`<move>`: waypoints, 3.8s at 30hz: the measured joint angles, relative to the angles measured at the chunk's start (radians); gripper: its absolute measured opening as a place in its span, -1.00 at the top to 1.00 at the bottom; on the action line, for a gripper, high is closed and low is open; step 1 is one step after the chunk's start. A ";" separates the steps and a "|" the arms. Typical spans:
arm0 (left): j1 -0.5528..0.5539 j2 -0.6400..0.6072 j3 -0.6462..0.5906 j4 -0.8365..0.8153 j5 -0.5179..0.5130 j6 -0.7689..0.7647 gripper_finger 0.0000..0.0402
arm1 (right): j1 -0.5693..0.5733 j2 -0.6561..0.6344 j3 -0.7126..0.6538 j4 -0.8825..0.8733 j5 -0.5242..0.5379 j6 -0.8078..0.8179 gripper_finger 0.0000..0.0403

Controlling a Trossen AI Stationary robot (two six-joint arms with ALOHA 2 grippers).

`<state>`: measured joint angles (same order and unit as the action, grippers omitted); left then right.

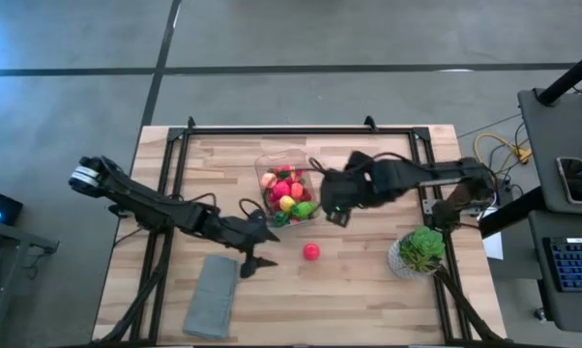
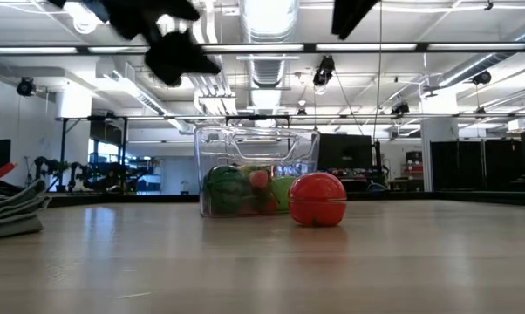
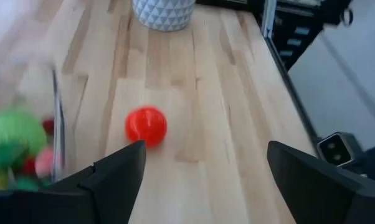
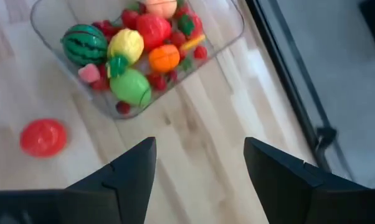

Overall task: Pick and placing Produce into tupperware
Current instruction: Put the red tomato into the transparent container

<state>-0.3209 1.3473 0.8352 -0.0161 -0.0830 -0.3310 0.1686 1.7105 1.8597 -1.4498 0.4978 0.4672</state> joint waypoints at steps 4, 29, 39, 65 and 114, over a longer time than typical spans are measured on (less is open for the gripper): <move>0.000 0.097 0.160 -0.123 -0.009 0.130 -0.50 | 0.076 -0.065 -0.051 -0.068 0.005 0.189 -0.19; 0.013 0.573 0.551 -0.303 -0.076 0.370 -0.44 | 0.497 -0.535 -0.405 -0.116 0.300 1.109 -0.21; 0.052 0.627 0.650 -0.439 -0.133 0.290 -0.44 | 0.497 -0.512 -0.406 -0.116 0.308 1.086 -0.21; 0.112 0.650 0.618 -0.323 -0.003 0.337 -0.44 | 0.496 -0.512 -0.407 -0.117 0.342 1.114 -0.20; 0.049 0.686 0.757 -0.583 -0.094 0.506 -0.44 | 0.496 -0.512 -0.407 -0.117 0.342 1.118 -0.19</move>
<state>-0.2722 2.0331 1.5923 -0.5989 -0.1765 0.1748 0.6649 1.1986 1.4525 -1.5669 0.8394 1.5856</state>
